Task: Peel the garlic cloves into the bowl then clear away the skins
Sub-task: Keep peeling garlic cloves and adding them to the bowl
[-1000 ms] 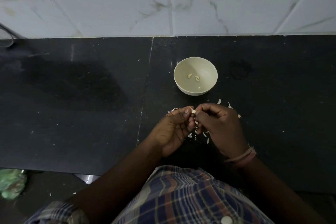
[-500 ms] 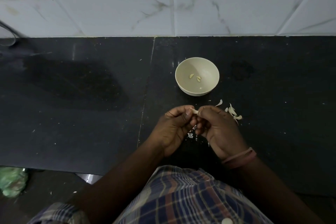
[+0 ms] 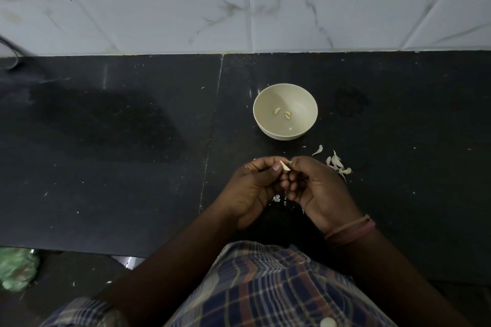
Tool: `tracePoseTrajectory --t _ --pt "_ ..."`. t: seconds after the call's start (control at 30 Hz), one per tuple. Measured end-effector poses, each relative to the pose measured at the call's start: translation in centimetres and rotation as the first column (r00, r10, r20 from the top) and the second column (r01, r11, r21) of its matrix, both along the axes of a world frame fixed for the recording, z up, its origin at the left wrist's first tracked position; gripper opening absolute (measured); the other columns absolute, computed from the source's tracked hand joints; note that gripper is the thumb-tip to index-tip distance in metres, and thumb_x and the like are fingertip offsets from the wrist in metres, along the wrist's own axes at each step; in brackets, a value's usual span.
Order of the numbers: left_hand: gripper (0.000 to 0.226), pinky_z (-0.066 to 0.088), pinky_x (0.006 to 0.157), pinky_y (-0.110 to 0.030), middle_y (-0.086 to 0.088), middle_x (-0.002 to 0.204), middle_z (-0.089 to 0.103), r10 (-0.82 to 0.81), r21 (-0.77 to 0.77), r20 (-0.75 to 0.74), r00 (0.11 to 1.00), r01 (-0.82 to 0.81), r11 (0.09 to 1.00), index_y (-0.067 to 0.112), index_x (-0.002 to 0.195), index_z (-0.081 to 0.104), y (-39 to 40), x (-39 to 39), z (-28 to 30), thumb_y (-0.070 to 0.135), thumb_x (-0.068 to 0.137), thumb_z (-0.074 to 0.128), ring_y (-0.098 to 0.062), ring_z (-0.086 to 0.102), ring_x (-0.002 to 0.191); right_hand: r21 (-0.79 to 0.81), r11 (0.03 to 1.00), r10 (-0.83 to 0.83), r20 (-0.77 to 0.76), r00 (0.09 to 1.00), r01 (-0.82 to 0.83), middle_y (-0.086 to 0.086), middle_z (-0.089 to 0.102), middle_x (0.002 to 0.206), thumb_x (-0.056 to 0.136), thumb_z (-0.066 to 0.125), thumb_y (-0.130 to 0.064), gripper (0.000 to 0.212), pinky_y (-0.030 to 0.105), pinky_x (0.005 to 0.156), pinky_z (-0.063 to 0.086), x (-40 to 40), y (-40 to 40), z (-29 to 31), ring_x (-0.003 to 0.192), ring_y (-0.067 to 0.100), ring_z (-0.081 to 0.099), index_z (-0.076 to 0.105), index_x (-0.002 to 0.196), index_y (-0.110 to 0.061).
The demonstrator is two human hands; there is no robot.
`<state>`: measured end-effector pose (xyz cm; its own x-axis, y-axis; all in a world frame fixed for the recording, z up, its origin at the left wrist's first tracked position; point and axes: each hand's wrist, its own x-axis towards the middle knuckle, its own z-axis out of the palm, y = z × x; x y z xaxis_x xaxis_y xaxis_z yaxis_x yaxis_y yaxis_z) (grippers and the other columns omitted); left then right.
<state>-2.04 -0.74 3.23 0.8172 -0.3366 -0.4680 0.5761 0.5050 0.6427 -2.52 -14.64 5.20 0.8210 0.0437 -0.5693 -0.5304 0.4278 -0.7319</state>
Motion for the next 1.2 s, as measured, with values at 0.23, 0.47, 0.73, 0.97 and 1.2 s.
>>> tracePoseTrajectory --t 0.23,0.47,0.73,0.97,1.2 --pt "0.016 0.061 0.072 -0.024 -0.016 0.094 0.074 0.127 -0.08 -0.11 0.986 -0.136 0.987 0.003 0.097 0.07 0.0 0.1 0.3 0.005 0.094 0.054 -0.017 0.073 0.083 -0.255 0.962 -0.058 0.158 0.986 0.097 0.008 0.057 0.063 0.099 0.048 -0.004 0.018 0.031 0.047 0.043 -0.1 -0.2 -0.3 0.052 0.019 0.049 0.06 0.086 -0.005" --pt "0.018 0.061 0.069 -0.022 -0.014 0.095 0.076 0.144 -0.088 -0.132 0.981 -0.156 0.984 0.004 0.1 0.069 0.1 0.4 0.4 0.013 0.086 0.062 -0.015 0.074 0.082 -0.652 0.75 0.083 0.251 0.964 0.105 0.012 0.063 0.066 0.097 0.055 -0.037 0.037 0.044 0.054 0.05 -0.2 -0.7 -1.9 0.054 0.031 0.056 0.058 0.077 -0.007" --pt "0.016 0.06 0.07 -0.021 -0.012 0.092 0.074 0.151 -0.085 -0.161 0.975 -0.167 0.982 0.006 0.097 0.068 0.0 0.3 -0.1 0.016 0.086 0.063 -0.014 0.071 0.079 -0.733 0.66 0.251 0.421 0.872 0.164 -0.006 0.071 0.097 0.092 0.069 -0.009 0.014 0.031 0.083 0.058 -0.6 -0.6 -1.6 0.089 0.006 0.068 0.071 0.101 -0.019" --pt "0.017 0.059 0.078 -0.023 -0.01 0.094 0.074 0.148 -0.084 -0.134 0.98 -0.16 0.984 0.007 0.099 0.067 -0.1 0.2 -0.3 0.017 0.087 0.061 -0.015 0.073 0.086 -0.779 0.576 0.398 0.532 0.747 0.248 -0.007 0.067 0.097 0.086 0.079 -0.013 0.02 0.024 0.079 0.053 -0.6 -0.1 -0.9 0.087 0.008 0.066 0.072 0.104 -0.015" --pt "0.008 0.06 0.069 -0.021 -0.012 0.087 0.072 0.239 0.004 -0.106 0.965 -0.24 0.971 0.003 0.094 0.066 -0.2 0.4 -0.6 0.003 0.093 0.058 -0.013 0.072 0.075 -0.702 0.684 0.295 0.514 0.805 0.198 -0.006 0.071 0.091 0.089 0.075 -0.008 0.011 0.017 0.076 0.052 -0.7 -0.1 -0.8 0.084 0.006 0.068 0.072 0.096 -0.016"
